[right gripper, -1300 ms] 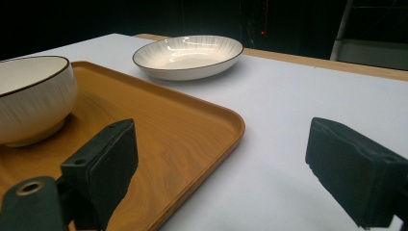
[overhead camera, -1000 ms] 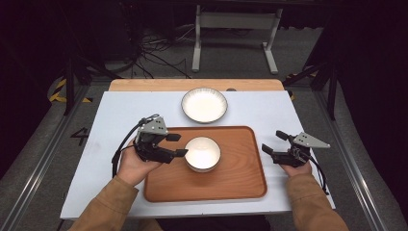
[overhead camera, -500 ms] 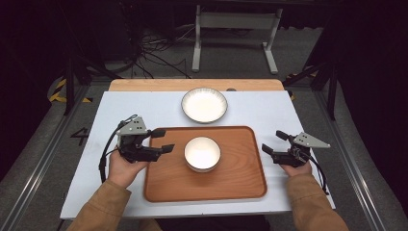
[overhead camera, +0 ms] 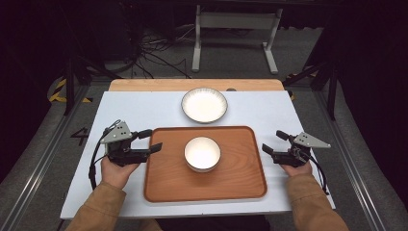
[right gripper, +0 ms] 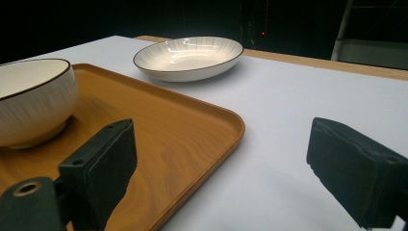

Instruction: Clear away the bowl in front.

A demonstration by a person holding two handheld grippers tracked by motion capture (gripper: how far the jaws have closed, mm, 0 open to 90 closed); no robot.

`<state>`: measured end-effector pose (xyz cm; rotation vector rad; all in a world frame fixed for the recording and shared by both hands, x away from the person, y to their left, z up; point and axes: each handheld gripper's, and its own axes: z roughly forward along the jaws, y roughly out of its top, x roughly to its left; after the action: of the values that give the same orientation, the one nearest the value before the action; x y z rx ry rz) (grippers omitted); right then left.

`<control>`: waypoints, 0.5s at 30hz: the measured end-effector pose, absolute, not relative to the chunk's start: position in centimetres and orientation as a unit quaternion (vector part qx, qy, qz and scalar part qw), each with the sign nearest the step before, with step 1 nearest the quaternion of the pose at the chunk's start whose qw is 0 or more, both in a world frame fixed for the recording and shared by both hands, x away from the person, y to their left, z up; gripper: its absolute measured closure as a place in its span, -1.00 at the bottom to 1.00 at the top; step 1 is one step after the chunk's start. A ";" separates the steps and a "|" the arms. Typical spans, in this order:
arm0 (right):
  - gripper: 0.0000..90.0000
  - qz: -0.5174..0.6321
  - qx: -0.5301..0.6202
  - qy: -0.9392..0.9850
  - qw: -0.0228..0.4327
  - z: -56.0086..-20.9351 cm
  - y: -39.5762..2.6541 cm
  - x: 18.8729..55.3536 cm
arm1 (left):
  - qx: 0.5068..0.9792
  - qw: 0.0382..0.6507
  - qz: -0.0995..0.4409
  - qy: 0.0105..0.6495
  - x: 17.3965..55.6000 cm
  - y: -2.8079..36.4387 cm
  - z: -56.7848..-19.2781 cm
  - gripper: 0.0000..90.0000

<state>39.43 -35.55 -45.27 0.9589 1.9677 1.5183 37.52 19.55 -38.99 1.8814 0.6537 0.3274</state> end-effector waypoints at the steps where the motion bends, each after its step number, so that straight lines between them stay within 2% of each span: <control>1: -0.76 0.554 0.350 0.718 0.237 -45.3 -35.5 39.4 | 0.787 0.532 0.136 0.281 37.5 19.6 -39.2 -0.20; 6: -0.76 0.554 0.350 0.717 0.236 -45.3 -35.6 39.4 | 0.785 0.529 0.142 0.290 37.6 20.2 -40.3 -0.22; 15: -0.77 0.556 0.351 0.716 0.235 -45.3 -35.6 39.4 | 0.747 0.568 0.162 0.307 37.2 21.6 -42.3 -0.26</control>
<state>39.44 -35.57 -45.27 0.9628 1.9658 1.5246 37.23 21.61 -42.31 1.7539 0.7207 0.3797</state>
